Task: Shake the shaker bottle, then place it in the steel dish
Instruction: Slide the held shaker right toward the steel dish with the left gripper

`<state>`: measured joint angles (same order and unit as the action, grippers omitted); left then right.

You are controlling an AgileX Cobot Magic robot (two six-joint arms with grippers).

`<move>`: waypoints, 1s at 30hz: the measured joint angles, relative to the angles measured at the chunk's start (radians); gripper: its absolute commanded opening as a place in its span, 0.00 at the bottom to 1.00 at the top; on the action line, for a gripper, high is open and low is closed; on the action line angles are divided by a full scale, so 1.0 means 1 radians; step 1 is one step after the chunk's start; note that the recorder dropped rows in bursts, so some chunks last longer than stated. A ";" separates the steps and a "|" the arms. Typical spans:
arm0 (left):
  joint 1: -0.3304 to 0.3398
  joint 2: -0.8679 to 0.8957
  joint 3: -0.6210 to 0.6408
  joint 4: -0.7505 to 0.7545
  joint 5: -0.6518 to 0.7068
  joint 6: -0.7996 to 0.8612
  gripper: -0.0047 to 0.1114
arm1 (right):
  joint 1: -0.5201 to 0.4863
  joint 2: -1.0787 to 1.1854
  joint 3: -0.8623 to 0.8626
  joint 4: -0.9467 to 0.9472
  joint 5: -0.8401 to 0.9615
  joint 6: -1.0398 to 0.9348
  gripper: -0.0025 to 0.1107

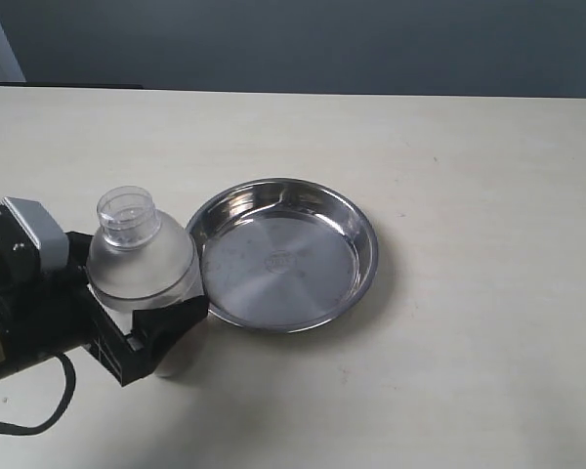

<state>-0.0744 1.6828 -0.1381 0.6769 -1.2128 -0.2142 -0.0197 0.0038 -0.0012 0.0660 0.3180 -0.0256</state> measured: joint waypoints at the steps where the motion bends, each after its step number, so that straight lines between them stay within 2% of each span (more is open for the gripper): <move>1: 0.000 0.009 -0.002 0.000 0.000 -0.002 0.94 | 0.000 0.000 0.000 0.000 0.000 0.000 0.02; 9: 0.000 0.069 -0.033 0.051 0.000 -0.002 0.94 | 0.000 0.000 0.000 0.000 0.000 0.000 0.02; 19: 0.000 0.071 -0.038 0.037 0.000 0.005 0.94 | 0.000 0.000 0.000 0.000 0.000 0.000 0.02; 30: 0.000 0.080 -0.040 0.026 0.000 -0.070 0.94 | 0.000 0.000 0.000 0.000 0.000 0.000 0.02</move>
<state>-0.0744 1.7632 -0.1783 0.7031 -1.2128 -0.2837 -0.0197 0.0038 -0.0012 0.0660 0.3180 -0.0256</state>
